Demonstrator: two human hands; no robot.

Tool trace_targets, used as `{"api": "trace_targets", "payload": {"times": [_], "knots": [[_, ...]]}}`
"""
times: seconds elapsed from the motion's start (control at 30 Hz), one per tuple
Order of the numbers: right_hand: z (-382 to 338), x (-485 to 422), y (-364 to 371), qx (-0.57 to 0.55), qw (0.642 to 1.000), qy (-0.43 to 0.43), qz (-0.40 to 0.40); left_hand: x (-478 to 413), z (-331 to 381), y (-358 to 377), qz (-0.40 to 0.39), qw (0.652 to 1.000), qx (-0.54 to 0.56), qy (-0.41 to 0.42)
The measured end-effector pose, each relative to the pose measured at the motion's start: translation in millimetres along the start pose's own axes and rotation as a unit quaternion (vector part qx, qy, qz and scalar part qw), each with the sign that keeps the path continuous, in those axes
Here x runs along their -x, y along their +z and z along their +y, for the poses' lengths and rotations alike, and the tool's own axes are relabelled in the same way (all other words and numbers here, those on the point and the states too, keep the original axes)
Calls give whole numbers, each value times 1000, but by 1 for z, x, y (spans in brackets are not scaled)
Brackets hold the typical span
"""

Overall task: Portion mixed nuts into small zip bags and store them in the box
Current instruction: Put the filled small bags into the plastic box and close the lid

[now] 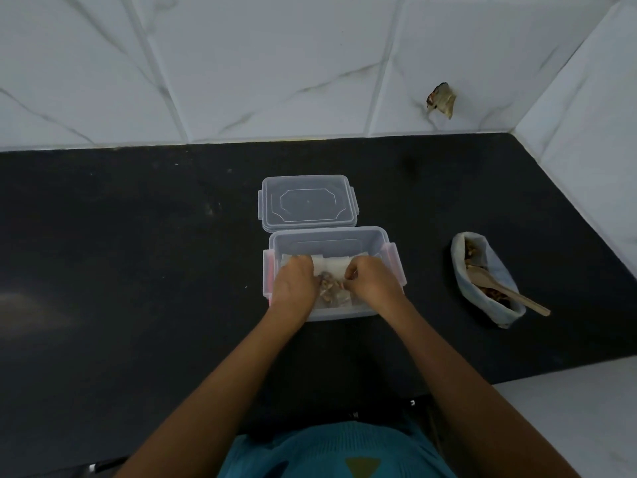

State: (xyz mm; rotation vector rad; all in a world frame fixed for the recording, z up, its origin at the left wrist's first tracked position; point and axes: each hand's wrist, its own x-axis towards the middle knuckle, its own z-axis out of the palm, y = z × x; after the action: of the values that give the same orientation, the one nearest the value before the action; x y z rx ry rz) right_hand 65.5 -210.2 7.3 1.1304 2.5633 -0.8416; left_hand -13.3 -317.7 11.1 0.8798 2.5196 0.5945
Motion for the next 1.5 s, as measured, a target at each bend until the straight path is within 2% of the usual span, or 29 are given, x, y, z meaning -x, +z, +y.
{"api": "trace_targets", "payload": {"times": [0.17, 0.27, 0.4, 0.53, 0.67, 0.83, 1.17, 1.5], "knots": [[-9, 2, -32, -96, 994, -37, 17, -7, 8, -18, 85, 992, 91, 31], [-15, -9, -56, -140, 988, -48, 46, -18, 11, -33, 141, 982, 114, 58], [-16, -36, -79, -169, 980, -50, 89, -47, 7, -46, 191, 971, 134, 48], [-15, -73, -84, -194, 976, -22, 92, -86, -6, -49, 138, 980, 138, -23], [-12, -107, -83, -192, 978, 12, 75, -117, -21, -48, 93, 975, 171, -105], [-5, -141, -75, -160, 984, 56, 55, -143, -32, -45, 77, 974, 113, -179], [-5, -169, -57, -147, 985, 73, 56, -168, -49, -31, 95, 969, 95, -207], [-8, -163, -64, -182, 978, 76, 61, -166, -57, -38, 110, 954, 184, -210]]}}
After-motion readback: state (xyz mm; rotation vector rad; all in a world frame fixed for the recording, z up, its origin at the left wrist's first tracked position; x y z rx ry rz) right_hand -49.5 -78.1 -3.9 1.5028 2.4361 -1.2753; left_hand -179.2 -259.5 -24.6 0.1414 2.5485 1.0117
